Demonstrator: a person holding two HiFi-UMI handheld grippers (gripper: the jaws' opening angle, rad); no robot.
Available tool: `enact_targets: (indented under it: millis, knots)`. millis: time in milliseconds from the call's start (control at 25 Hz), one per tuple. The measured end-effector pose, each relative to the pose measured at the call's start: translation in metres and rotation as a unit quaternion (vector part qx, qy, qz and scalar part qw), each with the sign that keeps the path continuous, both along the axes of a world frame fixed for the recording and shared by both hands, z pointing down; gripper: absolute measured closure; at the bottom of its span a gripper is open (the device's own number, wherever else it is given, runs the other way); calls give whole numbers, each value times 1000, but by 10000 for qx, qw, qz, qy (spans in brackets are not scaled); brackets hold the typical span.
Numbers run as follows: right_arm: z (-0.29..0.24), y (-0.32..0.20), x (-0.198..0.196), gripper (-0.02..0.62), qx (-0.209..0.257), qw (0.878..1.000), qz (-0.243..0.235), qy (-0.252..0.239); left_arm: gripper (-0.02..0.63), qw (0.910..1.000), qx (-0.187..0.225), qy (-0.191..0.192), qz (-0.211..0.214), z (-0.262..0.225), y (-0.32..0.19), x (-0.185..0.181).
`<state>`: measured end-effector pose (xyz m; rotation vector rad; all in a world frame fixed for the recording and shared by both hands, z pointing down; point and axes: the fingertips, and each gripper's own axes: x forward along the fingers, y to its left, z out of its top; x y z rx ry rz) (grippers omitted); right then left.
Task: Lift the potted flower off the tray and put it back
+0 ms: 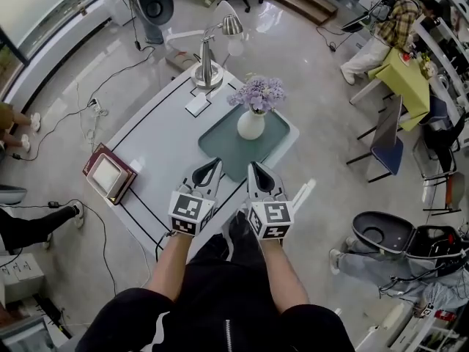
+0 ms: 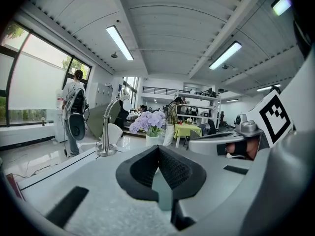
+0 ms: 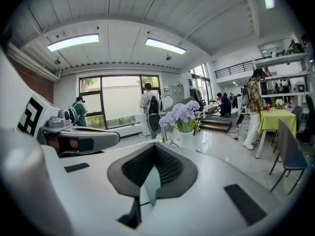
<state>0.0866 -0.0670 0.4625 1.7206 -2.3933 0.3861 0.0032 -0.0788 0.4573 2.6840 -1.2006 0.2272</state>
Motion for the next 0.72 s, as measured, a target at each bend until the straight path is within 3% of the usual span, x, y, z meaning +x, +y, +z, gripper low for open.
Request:
enact_targets:
  millis: [720]
  knots:
    - [-22,13,-9,589,171,9997,-143,-80,601,9999,126,54,13,-14,9,5]
